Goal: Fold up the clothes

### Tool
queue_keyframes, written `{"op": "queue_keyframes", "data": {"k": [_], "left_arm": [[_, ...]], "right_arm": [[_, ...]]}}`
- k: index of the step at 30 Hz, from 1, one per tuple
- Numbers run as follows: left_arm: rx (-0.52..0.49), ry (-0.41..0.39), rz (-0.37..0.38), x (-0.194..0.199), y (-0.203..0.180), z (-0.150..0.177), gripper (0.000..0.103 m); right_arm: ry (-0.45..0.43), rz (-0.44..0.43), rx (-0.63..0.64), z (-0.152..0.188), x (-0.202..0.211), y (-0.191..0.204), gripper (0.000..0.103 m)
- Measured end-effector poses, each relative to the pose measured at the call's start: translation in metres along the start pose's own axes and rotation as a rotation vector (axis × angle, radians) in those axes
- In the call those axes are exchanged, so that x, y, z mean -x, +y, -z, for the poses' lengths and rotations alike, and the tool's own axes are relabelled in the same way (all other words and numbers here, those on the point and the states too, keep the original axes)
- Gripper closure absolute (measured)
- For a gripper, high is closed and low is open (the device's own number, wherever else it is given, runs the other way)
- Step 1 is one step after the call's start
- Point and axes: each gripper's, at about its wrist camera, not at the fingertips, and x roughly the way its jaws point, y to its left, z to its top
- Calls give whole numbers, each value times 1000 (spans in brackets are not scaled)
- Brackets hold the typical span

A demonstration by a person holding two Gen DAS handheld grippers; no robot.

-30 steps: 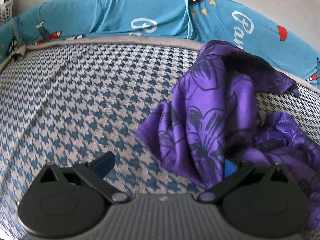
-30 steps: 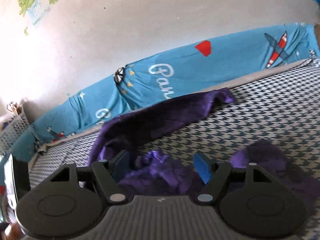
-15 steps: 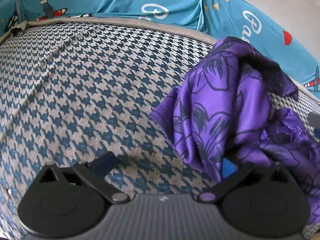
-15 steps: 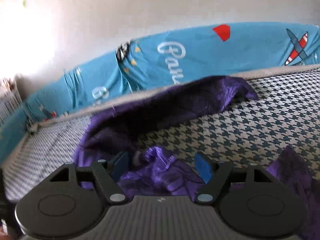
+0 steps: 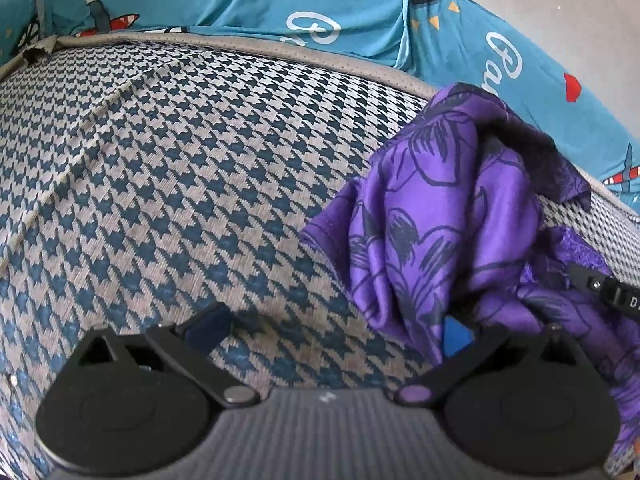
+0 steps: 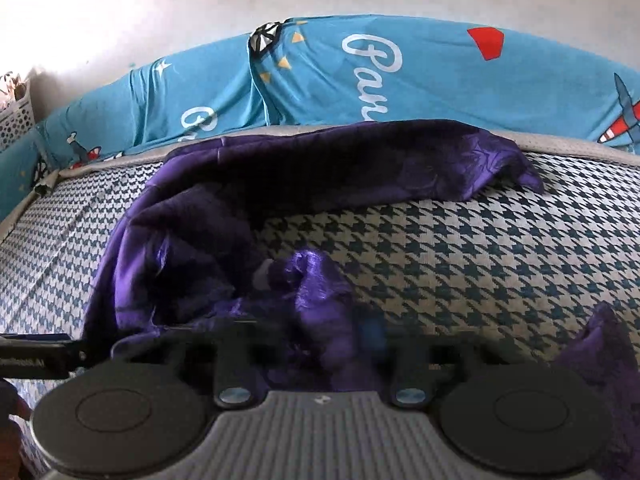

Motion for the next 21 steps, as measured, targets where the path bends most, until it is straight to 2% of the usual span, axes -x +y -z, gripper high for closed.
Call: {"op": "queue_keyframes", "data": {"k": [1, 7, 14, 18, 21], "left_arm": [[-3, -3, 3, 1, -1, 1, 0], [19, -10, 40, 7, 3, 3, 0], [12, -11, 31, 18, 4, 18, 0], [-9, -17, 12, 22, 5, 24, 0], [-31, -18, -12, 23, 5, 28, 0]], "right_arm": [[-16, 3, -13, 0, 4, -2, 92], [-162, 17, -107, -3, 44, -17, 95], [-303, 53, -196, 7, 102, -23, 95], [-346, 70, -272, 22, 131, -26, 95], [-364, 111, -278, 36, 147, -25, 95]]}}
